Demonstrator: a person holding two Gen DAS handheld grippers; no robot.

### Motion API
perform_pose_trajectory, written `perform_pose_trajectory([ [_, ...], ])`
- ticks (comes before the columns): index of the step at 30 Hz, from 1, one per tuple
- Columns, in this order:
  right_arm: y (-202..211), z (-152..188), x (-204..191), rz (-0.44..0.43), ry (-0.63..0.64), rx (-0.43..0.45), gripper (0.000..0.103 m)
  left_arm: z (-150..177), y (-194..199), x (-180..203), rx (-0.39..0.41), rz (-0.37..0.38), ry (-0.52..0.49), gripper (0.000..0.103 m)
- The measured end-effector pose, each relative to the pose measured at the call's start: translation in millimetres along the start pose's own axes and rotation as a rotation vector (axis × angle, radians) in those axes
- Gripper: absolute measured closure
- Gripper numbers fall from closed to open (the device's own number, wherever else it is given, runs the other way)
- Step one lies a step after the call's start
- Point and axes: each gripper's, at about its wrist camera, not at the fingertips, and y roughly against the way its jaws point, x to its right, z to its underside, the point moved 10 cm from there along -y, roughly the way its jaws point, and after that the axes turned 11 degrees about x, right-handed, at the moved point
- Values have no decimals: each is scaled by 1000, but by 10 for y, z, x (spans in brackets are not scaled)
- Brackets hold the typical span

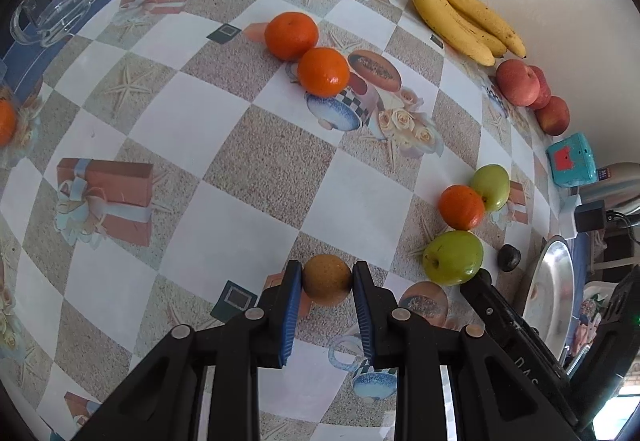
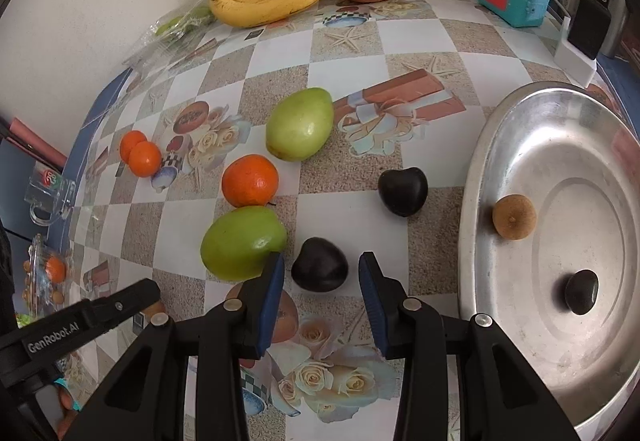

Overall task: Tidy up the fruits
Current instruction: 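Grasp a second dark plum with the right gripper while the left grasps a kiwi, then carry both fruits over the steel bowl and release them inside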

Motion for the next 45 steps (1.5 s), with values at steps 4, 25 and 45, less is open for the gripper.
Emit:
perform_pose_trajectory([
  [4, -17, 5, 8, 1, 2, -2, 70, -31, 25, -3, 11, 3, 3, 75],
  [25, 314, -314, 15, -44, -66, 84, 73, -404, 6, 272, 58, 35, 56, 75],
  [45, 504, -762, 647, 57, -121, 151, 73, -401, 33, 1303, 103, 147, -106, 75],
])
